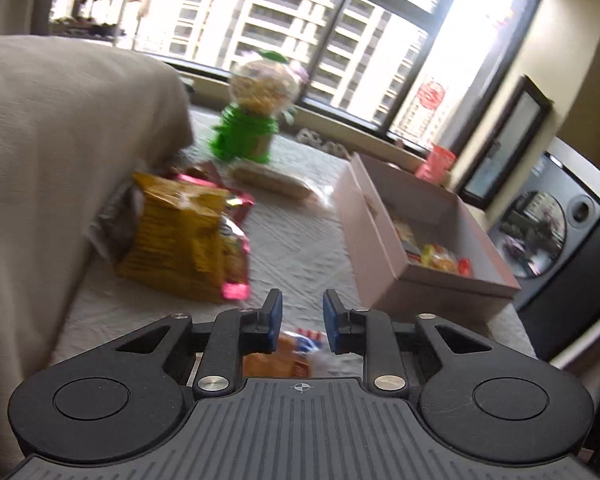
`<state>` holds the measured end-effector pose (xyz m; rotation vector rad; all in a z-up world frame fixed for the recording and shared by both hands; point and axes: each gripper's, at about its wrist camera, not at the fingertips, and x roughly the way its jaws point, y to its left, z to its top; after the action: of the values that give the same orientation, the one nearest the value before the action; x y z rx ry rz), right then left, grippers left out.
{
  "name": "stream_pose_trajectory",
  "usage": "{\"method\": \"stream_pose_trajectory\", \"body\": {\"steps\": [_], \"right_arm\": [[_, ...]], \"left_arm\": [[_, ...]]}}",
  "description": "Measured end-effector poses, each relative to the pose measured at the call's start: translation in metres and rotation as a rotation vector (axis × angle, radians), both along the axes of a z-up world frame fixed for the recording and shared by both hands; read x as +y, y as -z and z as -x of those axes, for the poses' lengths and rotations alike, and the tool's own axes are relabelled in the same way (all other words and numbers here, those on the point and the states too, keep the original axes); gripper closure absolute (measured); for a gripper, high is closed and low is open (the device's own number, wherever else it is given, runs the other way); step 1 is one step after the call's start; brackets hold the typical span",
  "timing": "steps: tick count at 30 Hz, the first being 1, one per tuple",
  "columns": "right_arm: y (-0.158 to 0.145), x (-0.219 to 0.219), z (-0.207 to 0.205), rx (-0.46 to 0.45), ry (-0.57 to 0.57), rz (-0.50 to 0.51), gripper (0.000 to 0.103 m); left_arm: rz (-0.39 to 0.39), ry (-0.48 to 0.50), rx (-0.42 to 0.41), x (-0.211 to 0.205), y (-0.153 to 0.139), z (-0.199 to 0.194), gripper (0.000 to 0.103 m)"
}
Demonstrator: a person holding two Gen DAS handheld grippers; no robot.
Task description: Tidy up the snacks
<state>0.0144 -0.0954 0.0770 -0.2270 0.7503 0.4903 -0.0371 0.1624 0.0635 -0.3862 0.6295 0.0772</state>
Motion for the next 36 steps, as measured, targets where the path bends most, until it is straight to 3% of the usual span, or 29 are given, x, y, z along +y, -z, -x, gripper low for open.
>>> {"method": "stream_pose_trajectory", "body": {"steps": [2,8,11,14,16,17,20,23,27,33,36], "right_arm": [[0.0,0.0,0.0,0.0,0.0,0.0,0.006],[0.0,0.0,0.0,0.0,0.0,0.0,0.005],[0.0,0.0,0.0,0.0,0.0,0.0,0.005],[0.0,0.0,0.0,0.0,0.0,-0.001,0.005],[0.0,0.0,0.0,0.0,0.0,0.0,0.005],[0.0,0.0,0.0,0.0,0.0,0.0,0.005],[0.0,0.0,0.0,0.001,-0.001,0.0,0.005],[0.001,0.001,-0.001,0.012,-0.013,-0.001,0.002],[0.001,0.001,-0.004,0.029,-0.033,0.008,0.0],[-0.002,0.002,-0.003,0.057,-0.085,0.04,0.0],[-0.009,-0.002,-0.002,0.099,-0.067,0.061,0.001]], "left_arm": [[-0.087,-0.057,0.014,0.002,-0.007,0.011,0.077],[-0.324,0.135,0.101,-0.043,0.009,0.015,0.075],[-0.356,0.205,0.138,-0.057,0.024,0.009,0.073],[-0.407,0.269,0.133,-0.07,0.026,0.006,0.052],[-0.39,0.308,0.14,-0.072,0.026,0.004,0.033],[-0.367,0.32,0.141,-0.071,0.025,0.003,0.032],[-0.289,0.256,0.107,-0.056,0.018,0.002,0.034],[-0.309,0.148,0.145,-0.04,0.021,-0.004,0.037],[-0.187,0.16,0.197,-0.022,0.035,-0.017,0.034],[-0.191,0.146,0.169,-0.024,0.037,-0.026,0.04],[-0.104,0.139,0.162,-0.017,0.032,-0.012,0.042]]}}
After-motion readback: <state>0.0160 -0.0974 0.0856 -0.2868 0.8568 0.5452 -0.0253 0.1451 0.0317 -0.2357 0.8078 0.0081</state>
